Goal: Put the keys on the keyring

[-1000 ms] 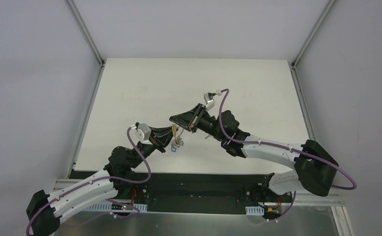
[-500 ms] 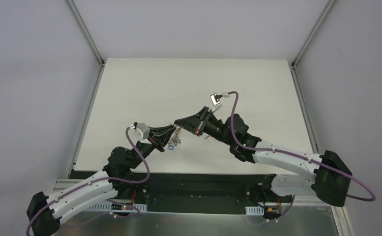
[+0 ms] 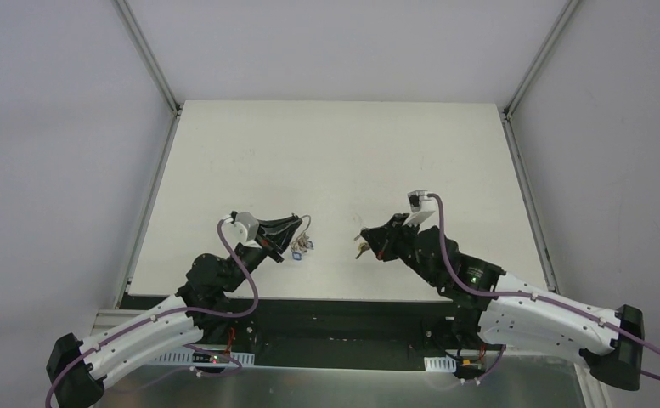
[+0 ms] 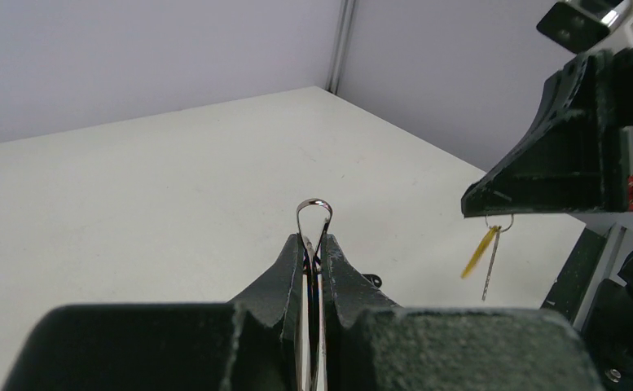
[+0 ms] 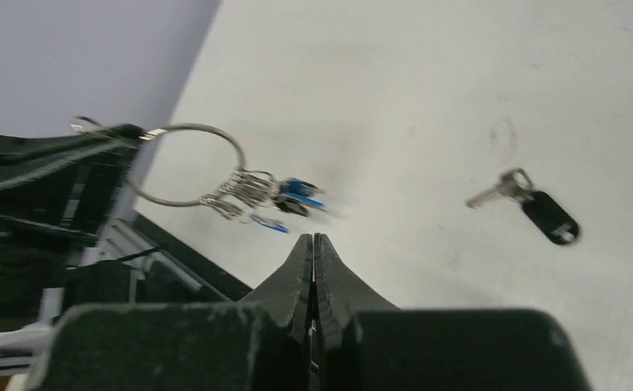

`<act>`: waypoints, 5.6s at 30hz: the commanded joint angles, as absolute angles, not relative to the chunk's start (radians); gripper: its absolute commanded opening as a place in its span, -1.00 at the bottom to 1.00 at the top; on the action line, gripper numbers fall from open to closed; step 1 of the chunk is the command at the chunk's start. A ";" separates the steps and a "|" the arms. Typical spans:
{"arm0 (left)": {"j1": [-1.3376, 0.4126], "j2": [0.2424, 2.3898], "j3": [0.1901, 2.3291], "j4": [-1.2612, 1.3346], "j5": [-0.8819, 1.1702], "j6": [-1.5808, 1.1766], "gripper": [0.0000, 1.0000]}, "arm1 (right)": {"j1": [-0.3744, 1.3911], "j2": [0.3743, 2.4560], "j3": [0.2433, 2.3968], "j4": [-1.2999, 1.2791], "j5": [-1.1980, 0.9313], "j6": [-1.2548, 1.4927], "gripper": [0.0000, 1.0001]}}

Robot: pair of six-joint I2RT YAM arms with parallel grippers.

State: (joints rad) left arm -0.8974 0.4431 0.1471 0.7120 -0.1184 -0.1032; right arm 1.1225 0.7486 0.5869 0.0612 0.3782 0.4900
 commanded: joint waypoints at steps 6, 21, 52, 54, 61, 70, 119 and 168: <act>-0.904 0.444 0.157 0.749 -0.146 -0.082 -1.00 | 1.124 0.931 0.550 -0.148 0.487 0.537 -1.00; -0.905 0.452 0.160 0.732 -0.160 -0.074 -1.00 | 1.129 1.151 0.624 -0.074 0.442 0.566 -0.05; -0.905 0.480 0.173 0.721 -0.140 -0.084 -1.00 | 1.133 1.125 0.652 -0.367 0.268 0.324 -0.08; -0.905 0.480 0.173 0.719 -0.140 -0.084 -1.00 | 1.133 1.113 0.633 -0.309 0.272 0.261 -0.05; -0.904 0.485 0.173 0.716 -0.143 -0.081 -1.00 | 1.130 1.132 0.612 -0.196 0.110 0.074 0.08; -0.904 0.498 0.176 0.716 -0.145 -0.083 -1.00 | 1.123 1.178 0.692 -0.230 0.052 -0.219 0.19; -0.904 0.495 0.163 0.729 -0.153 -0.089 -1.00 | 1.007 1.343 0.658 -0.240 -0.226 -0.731 -0.44; -0.905 0.474 0.157 0.756 0.028 -0.065 -1.00 | 1.008 1.077 0.856 -0.125 -0.502 0.113 -1.00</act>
State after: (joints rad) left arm -0.8974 0.4889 0.1471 0.6685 -0.0559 -0.0879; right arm 1.0096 1.0504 0.7837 -0.1963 -0.4000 -0.0605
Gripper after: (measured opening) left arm 0.030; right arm 0.005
